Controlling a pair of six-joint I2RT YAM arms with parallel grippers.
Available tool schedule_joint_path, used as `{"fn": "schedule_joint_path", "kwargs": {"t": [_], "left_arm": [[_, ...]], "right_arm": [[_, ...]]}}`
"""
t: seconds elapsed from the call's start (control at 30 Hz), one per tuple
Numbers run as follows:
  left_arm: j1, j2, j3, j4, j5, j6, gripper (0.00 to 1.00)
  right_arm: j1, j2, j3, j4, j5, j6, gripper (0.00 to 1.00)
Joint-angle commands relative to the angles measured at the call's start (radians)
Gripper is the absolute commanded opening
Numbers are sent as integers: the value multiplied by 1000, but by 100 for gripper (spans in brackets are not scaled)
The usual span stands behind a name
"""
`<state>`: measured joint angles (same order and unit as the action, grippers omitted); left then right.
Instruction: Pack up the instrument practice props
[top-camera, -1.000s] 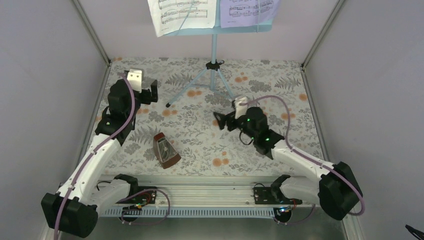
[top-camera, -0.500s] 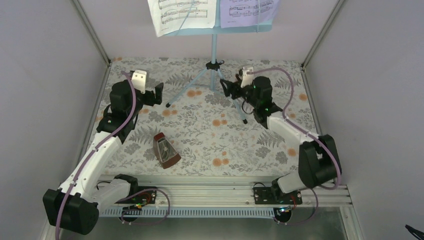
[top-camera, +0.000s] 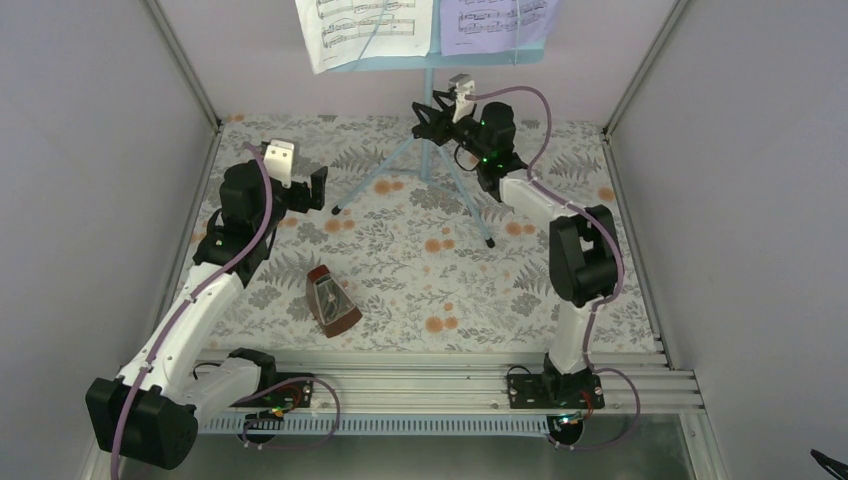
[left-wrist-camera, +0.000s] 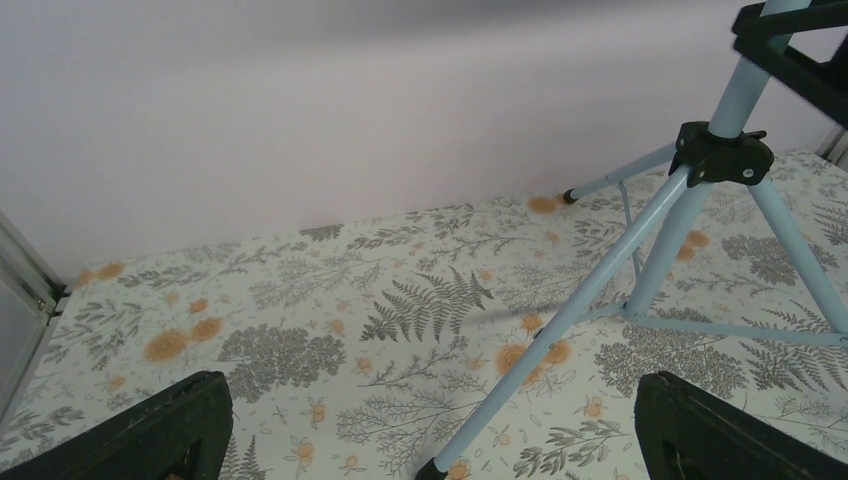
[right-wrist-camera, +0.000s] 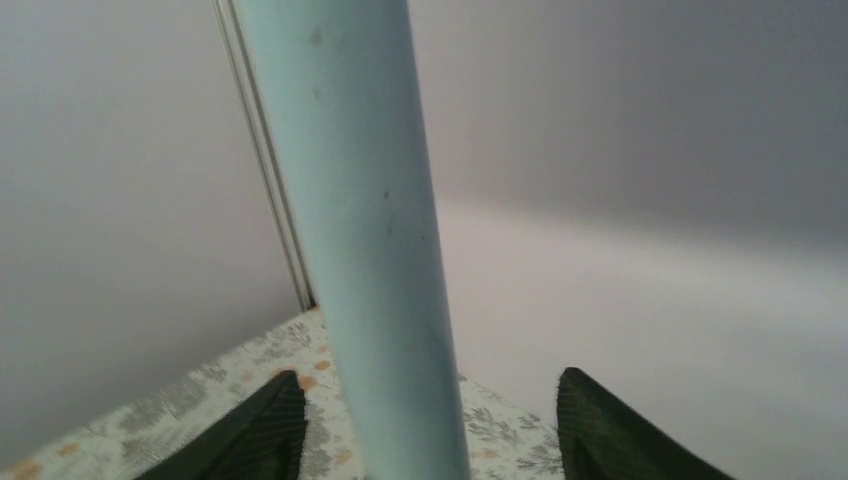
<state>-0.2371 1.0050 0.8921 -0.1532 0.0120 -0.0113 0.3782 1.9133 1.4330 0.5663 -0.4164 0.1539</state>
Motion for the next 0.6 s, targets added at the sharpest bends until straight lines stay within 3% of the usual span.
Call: {"fn": "schedule_joint_path", "kwargs": {"t": [0.0, 0.23, 0.57], "left_arm": [[7, -2, 37, -6, 13, 8, 100], [6, -5, 36, -6, 9, 5, 100], [6, -5, 37, -10, 0, 0, 100]], "right_arm": [[9, 53, 111, -35, -28, -58, 52], [59, -1, 68, -56, 47, -126, 7], [178, -236, -128, -138, 407, -58, 4]]}}
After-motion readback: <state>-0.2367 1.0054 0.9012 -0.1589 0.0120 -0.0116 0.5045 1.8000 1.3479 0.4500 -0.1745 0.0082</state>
